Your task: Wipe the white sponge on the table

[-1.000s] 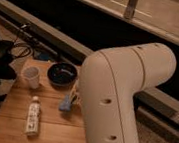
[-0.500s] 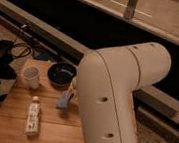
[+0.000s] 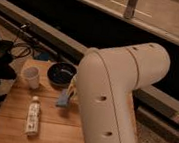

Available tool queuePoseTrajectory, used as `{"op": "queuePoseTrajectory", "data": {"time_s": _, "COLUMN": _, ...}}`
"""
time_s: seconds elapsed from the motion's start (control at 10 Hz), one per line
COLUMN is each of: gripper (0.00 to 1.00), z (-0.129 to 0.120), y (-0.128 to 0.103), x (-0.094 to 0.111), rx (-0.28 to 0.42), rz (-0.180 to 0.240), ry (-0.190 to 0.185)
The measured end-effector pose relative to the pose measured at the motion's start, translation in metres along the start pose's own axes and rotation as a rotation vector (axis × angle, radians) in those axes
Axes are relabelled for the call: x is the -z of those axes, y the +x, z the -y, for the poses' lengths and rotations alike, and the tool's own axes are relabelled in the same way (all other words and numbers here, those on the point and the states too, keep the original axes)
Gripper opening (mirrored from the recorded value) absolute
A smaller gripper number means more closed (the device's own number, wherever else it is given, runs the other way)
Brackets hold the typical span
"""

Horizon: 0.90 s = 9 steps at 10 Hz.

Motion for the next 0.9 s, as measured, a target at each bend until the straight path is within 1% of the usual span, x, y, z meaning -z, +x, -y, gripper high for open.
{"op": "queuePoseTrajectory", "data": {"time_s": 0.1, "gripper": 0.16, "z": -0.002, "y": 0.000, "x": 0.000, "rx": 0.004, "rz": -0.004, "ry": 0.003}}
{"op": "queuePoseTrajectory", "data": {"time_s": 0.2, "gripper": 0.16, "z": -0.001, "y": 0.000, "x": -0.002, "rx": 0.003, "rz": 0.002, "ry": 0.005}}
{"op": "queuePoseTrajectory", "data": {"time_s": 0.4, "gripper": 0.16, "z": 0.010, "y": -0.015, "x": -0.003, "rx": -0.049, "rz": 0.030, "ry": -0.002}}
{"op": "queuePoseTrajectory", "data": {"time_s": 0.5, "gripper": 0.16, "z": 0.017, "y": -0.022, "x": 0.001, "rx": -0.074, "rz": 0.040, "ry": -0.004}}
{"op": "queuePoseTrajectory", "data": {"time_s": 0.6, "gripper": 0.16, "z": 0.025, "y": -0.026, "x": 0.005, "rx": -0.096, "rz": 0.040, "ry": -0.002}}
{"op": "queuePoseTrajectory", "data": {"time_s": 0.8, "gripper": 0.16, "z": 0.045, "y": -0.027, "x": 0.006, "rx": -0.151, "rz": 0.035, "ry": 0.011}}
{"op": "queuePoseTrajectory", "data": {"time_s": 0.9, "gripper": 0.16, "z": 0.051, "y": -0.027, "x": 0.009, "rx": -0.171, "rz": 0.043, "ry": 0.009}}
